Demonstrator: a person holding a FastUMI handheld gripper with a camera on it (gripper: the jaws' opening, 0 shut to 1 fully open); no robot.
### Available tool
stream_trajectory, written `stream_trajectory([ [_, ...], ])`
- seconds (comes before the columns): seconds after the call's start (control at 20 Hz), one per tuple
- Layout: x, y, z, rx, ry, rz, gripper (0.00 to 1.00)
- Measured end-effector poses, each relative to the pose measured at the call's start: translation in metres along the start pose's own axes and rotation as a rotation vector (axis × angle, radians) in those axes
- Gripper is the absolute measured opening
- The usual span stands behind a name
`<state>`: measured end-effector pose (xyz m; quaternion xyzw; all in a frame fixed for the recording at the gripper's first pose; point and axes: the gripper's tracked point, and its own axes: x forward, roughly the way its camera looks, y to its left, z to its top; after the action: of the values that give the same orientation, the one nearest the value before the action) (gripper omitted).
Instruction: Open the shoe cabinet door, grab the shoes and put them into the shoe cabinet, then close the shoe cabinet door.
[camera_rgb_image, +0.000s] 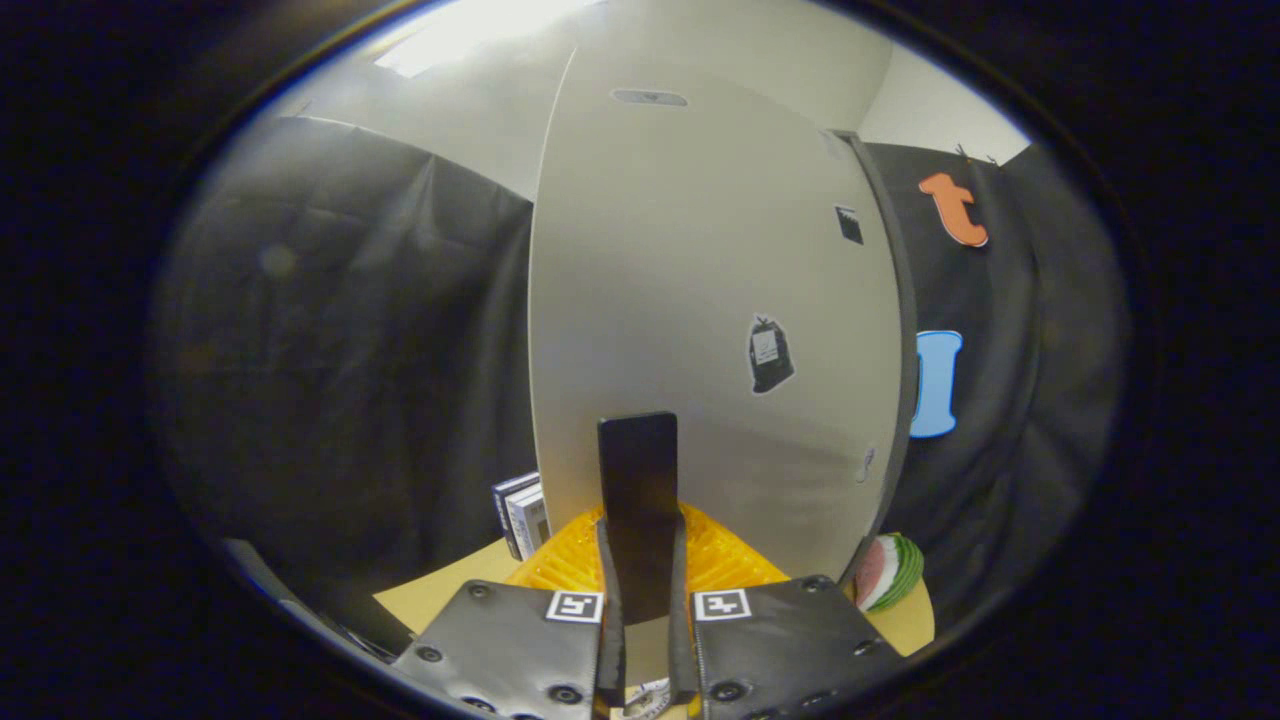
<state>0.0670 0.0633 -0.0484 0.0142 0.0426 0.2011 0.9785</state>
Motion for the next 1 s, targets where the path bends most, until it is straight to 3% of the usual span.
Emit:
stream_trajectory([
  [0.2, -0.016, -0.017, 0.0, 0.007, 0.007, -0.018, 0.18],
  [0.75, -0.037, -0.063, 0.0, 0.022, -0.003, -0.204, 0.16],
  [1.0, -0.046, -0.083, 0.002, 0.036, -0.006, -0.247, 0.14],
])
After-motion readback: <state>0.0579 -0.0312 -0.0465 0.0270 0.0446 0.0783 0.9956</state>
